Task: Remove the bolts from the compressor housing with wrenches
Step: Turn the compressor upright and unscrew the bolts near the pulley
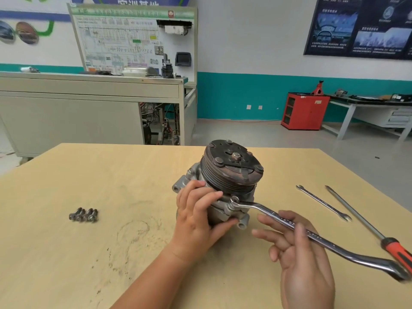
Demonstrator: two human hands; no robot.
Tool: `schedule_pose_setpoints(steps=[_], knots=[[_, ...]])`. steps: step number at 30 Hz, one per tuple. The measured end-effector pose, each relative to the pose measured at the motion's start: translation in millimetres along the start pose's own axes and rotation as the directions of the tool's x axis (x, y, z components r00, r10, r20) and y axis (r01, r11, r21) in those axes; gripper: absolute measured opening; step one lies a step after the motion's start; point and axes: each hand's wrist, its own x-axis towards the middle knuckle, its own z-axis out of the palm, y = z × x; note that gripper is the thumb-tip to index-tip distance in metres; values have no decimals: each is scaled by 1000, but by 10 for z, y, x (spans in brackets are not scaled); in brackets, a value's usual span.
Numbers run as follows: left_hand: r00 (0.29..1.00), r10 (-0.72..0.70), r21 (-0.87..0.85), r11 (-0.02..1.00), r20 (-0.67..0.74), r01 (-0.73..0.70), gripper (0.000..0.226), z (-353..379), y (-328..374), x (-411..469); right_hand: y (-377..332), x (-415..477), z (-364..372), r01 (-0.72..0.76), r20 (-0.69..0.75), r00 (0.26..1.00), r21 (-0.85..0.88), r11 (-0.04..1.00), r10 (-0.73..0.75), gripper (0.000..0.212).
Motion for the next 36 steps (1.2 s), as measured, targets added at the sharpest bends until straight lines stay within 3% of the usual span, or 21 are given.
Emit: schedule_pose_setpoints(steps=[6,12,17,20,23,26,29,32,34,36], knots=[[994,-51,-23,998,93,53,47,-106,44,9,18,-22,19,31,-6,1000,-30,999,-31,24],[986,-71,-5,997,151,73,40,-148,78,18,19,130,-67,-77,25,997,28,997,77,26],[987,-72,-21,997,141,75,35,-152,92,30,20,599,-62,-359,97,932,97,928,350,29],[989,-62,-31,997,135,67,33,-146,102,37,85,807,33,-439,136,895,105,892,425,29],[991,-57,-43,997,122,62,34,-148,88,39,85,753,68,-409,88,911,306,860,402,22],[990,-81,-67,994,112,89,44,-152,85,30,25,425,-18,-229,13,967,488,842,255,23],[987,-108,-69,991,121,117,50,-159,82,24,-30,80,-77,-82,-15,996,263,961,89,7],[985,-109,-77,990,134,120,51,-165,75,20,-19,-101,-133,-99,100,991,93,991,90,35],[985,-104,-73,991,141,115,51,-171,70,22,-47,-152,-132,-101,186,978,3,995,99,22],[985,-94,-63,992,146,105,49,-179,64,24,-64,-156,-119,-69,240,966,-104,992,92,37]])
